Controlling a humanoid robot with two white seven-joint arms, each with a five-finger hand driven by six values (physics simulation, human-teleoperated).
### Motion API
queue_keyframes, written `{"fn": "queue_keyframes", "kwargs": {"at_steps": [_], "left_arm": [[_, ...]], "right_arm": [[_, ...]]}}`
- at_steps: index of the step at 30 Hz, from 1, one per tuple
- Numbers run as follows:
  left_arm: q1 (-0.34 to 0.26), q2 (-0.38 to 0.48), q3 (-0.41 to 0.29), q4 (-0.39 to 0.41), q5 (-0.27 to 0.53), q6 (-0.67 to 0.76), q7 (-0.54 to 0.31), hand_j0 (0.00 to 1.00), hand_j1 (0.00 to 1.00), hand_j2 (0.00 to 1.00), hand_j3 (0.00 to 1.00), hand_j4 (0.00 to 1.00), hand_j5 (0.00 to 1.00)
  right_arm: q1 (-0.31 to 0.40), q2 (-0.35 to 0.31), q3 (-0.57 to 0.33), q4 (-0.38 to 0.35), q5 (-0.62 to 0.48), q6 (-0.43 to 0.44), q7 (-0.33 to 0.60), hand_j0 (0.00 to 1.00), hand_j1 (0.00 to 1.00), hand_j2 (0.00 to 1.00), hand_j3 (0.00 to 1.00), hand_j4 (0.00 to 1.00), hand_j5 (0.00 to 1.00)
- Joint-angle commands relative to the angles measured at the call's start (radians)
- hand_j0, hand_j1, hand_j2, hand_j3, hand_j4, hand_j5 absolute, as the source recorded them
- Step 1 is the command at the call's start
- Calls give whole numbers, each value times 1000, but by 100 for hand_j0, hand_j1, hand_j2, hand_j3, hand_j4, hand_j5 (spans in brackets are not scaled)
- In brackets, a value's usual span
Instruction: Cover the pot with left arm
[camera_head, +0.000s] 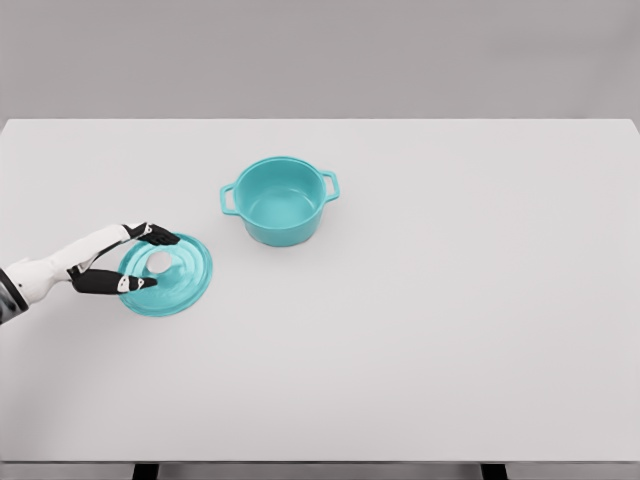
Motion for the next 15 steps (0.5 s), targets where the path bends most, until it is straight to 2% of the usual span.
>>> {"fn": "queue_keyframes", "kwargs": {"at_steps": [1,10,13,15], "left_arm": [[0,-1,0,7,1,2,2,73,73,73,73,73,73],[0,-4,0,30,-1,2,5,73,73,73,73,73,73],[0,-6,-26,27,1,-1,7,63,63,63,63,63,63],[-2,-6,-27,27,-1,-13,8,63,63,63,63,63,63]], "right_arm": [[0,0,0,0,1,0,0,100,100,100,100,100,100],[0,0,0,0,1,0,0,100,100,100,100,100,100],[-2,0,0,0,1,-2,0,100,100,100,100,100,100],[0,0,0,0,1,0,0,100,100,100,100,100,100]]}}
